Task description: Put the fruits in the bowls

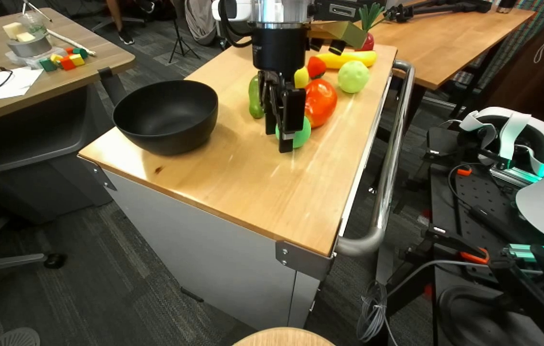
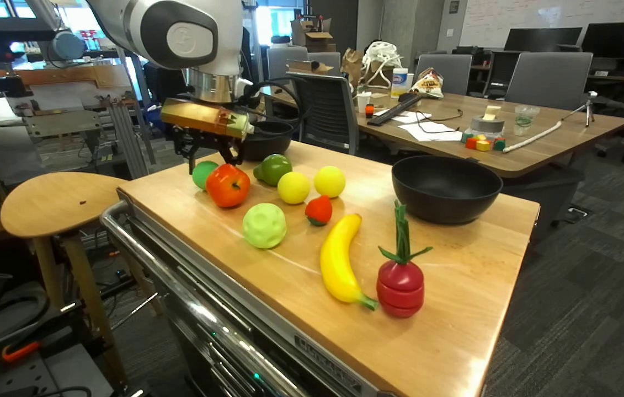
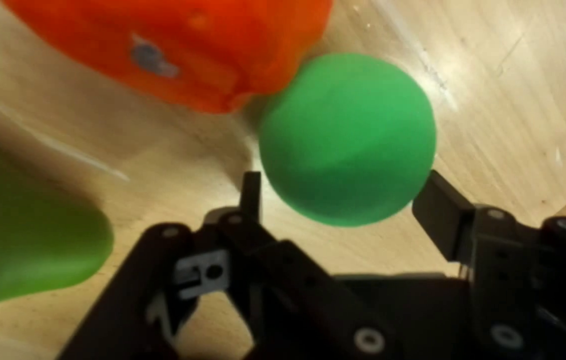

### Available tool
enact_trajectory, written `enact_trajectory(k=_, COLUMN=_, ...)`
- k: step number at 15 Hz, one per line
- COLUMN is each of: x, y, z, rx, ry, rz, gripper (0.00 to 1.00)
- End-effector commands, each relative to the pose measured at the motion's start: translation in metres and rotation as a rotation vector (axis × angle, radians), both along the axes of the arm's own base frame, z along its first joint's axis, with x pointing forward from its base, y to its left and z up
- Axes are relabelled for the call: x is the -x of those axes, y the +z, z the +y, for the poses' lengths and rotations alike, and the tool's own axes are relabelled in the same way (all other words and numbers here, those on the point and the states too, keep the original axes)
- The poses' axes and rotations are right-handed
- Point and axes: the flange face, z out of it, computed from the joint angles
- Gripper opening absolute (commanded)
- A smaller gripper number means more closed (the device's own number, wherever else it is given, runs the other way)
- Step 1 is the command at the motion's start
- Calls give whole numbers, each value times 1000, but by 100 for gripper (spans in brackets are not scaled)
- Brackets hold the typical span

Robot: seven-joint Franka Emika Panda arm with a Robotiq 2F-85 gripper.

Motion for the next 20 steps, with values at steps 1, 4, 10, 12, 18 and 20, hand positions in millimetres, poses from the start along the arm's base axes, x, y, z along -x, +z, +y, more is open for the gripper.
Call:
enact_trajectory(k=1, x=-2, y=2, z=6, rx=51, ry=-16, rz=1, gripper=46)
enact_trajectory(k=4, x=-4, y=6, z=8, rx=120, ry=-17, rz=-17, gripper=76)
enact_trajectory(k=10, x=-4, y=7, z=12, rx=240, ry=3, rz=-36, gripper=100)
enact_trajectory(k=12, x=-2, y=5, z=14, rx=260, ry=6, rz=-17, gripper=100)
enact_trajectory(k=18, x=12, y=2, z=28, rx=256, ry=36, rz=124, gripper=100)
enact_trajectory(k=20, x=17, y=2, z=32, rx=269, ry=48, rz=167, gripper=100)
